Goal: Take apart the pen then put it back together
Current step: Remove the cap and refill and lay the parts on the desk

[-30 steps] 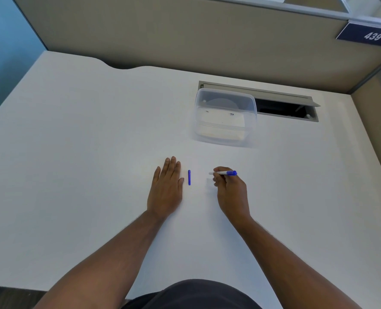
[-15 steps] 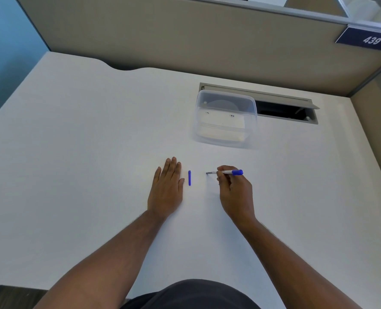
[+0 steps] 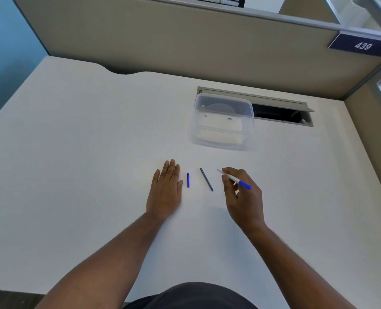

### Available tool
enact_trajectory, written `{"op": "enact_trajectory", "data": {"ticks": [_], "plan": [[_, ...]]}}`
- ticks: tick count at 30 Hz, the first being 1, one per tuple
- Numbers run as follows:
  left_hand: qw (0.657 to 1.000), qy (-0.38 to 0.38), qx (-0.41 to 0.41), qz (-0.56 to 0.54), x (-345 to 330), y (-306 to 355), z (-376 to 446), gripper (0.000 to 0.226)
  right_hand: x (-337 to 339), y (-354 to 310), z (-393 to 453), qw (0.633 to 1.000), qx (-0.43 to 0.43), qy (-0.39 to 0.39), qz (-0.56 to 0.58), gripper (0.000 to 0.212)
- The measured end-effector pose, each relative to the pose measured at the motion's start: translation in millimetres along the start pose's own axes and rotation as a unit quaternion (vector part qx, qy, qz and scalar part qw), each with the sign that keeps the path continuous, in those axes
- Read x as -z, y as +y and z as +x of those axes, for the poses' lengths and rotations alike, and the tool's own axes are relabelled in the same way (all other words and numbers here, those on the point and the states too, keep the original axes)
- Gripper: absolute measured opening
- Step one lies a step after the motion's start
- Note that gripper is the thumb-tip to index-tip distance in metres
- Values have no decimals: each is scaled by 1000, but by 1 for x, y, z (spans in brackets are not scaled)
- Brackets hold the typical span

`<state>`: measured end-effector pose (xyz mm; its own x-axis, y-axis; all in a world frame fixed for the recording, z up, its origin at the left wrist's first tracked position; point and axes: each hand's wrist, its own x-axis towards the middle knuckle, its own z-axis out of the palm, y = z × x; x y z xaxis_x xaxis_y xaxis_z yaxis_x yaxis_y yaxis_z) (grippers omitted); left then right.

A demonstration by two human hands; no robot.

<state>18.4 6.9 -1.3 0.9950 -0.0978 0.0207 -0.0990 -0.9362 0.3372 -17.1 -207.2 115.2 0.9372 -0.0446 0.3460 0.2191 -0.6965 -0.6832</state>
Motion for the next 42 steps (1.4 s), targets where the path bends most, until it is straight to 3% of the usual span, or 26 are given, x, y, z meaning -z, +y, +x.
{"op": "enact_trajectory", "data": {"ticks": [3,7,14,24,29,35,42], "plan": [[1000,-4,0,2,0,0,0,55,-3,6,0,991,73,-75,-85,33],[1000,0,-3,5,0,0,0,55,-18,21,-2,945,179,-203,-184,54],[1000,-6,1,7,-1,-2,1,57,-59,41,3,876,220,-322,-283,79],[1000,2,-3,11,-2,-2,1,56,-81,44,20,861,170,-339,-339,85],[1000,2,-1,22,-1,-1,0,56,-75,40,21,882,147,-316,-318,83],[1000,9,-5,23,-1,0,1,55,-58,45,36,956,-24,-206,-209,49],[1000,5,-3,24,-2,0,1,55,-53,48,33,944,-89,-257,-187,29]]}}
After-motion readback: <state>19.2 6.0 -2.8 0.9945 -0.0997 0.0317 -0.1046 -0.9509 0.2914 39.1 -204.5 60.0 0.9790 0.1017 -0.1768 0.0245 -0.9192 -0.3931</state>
